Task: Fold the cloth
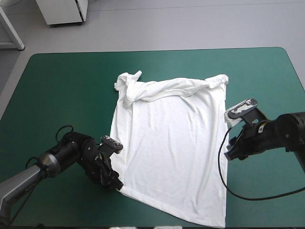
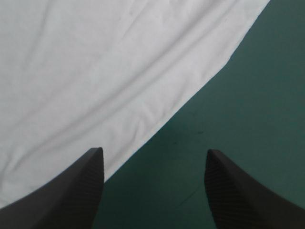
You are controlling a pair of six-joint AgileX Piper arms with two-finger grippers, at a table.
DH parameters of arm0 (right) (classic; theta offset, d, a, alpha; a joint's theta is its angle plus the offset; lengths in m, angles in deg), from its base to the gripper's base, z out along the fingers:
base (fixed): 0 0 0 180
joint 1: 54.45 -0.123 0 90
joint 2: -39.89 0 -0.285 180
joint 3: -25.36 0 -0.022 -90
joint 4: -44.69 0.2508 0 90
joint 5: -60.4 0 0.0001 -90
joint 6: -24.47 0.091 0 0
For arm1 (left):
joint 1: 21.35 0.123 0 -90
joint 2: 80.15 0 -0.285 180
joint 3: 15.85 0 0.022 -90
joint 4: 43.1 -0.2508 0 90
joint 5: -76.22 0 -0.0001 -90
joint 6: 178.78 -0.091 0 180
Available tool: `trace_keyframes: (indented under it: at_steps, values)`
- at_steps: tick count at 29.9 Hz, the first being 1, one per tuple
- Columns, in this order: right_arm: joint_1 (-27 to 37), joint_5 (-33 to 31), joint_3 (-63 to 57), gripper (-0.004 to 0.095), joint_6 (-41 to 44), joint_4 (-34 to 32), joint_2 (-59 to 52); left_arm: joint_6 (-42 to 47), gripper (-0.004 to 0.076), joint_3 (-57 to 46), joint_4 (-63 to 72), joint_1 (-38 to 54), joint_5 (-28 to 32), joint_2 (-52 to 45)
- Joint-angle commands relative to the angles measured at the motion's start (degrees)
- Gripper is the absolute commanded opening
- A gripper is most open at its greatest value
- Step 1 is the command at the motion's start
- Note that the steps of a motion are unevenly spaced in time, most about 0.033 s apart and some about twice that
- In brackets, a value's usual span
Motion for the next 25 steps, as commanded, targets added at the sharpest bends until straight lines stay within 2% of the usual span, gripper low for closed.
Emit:
trace_keyframes:
  at_steps: [1, 4, 9, 16, 20, 25]
  values:
    - [-4.48, -2.39, -1.19, 0.0577, -0.43, -4.13, -1.57, -1.07, 0.0372, 1.09, 3.26, -0.52, 1.46, -0.02]
    - [-7.57, -2.39, -5.31, 0.0577, 0.25, -4.54, -3.34, -1.62, 0.0259, 1.09, 4.23, -0.52, 1.52, 1.20]
    - [-11.02, -2.39, -12.84, 0.0577, -0.87, -5.45, -6.93, -3.49, 0.0000, 1.09, 5.43, -0.52, 1.86, 2.30]
    - [-17.34, -2.39, -17.36, 0.0576, -3.49, -4.09, -8.96, -3.49, -0.0009, 1.09, 5.32, -0.52, 1.47, 2.30]
    - [-24.13, -2.39, -17.45, 0.0576, -5.37, -2.75, -8.96, -3.49, -0.0009, 1.09, 5.19, -0.52, 1.47, 2.30]
    - [-33.72, -2.39, -17.45, 0.0576, -7.37, -4.11, -8.85, -3.49, -0.0009, 1.09, 4.97, -0.52, 1.41, 2.30]
